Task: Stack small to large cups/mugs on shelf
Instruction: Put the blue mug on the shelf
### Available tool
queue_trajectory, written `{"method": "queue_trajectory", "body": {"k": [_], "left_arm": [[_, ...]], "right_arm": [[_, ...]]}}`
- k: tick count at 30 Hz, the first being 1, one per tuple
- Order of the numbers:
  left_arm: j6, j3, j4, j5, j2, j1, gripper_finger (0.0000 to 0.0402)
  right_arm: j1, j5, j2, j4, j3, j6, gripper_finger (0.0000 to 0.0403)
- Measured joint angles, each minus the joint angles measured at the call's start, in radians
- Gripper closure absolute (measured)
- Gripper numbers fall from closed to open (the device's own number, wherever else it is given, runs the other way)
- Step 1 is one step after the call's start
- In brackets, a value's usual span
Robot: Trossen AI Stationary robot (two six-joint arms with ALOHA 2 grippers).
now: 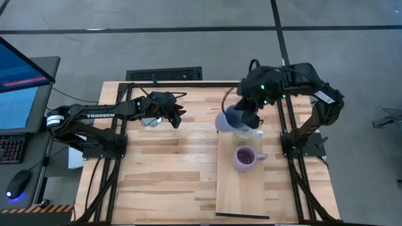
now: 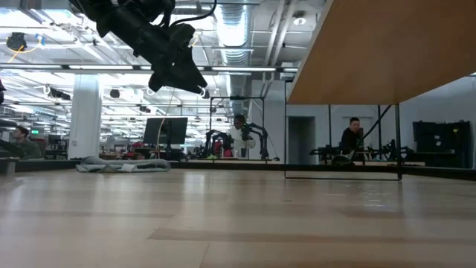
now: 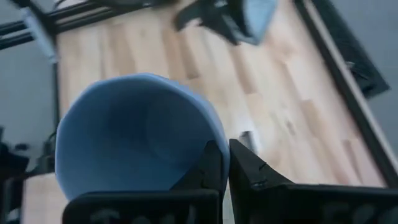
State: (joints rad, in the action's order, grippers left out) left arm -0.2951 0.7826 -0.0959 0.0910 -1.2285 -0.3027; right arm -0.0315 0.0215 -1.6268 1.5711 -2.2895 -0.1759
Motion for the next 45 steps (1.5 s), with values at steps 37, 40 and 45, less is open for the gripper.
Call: {"method": "queue_trajectory", "body": {"k": [37, 40, 45], "left_arm": [[-0.066, 0.000, -0.004, 0.003, 0.000, 0.000, 0.0277], [-0.066, 0.000, -0.004, 0.003, 0.000, 0.000, 0.0277], [-0.065, 0.000, -0.030, 0.003, 0.000, 0.000, 0.0277]], "right_arm": [[0.639, 0.035, -0.002, 0.000, 0.156, -0.332, 0.0384], [0.640, 0.034, -0.002, 0.000, 0.200, -0.358, 0.0384], [0.646, 0.033, -0.002, -0.043, 0.263, -0.384, 0.0384]]}}
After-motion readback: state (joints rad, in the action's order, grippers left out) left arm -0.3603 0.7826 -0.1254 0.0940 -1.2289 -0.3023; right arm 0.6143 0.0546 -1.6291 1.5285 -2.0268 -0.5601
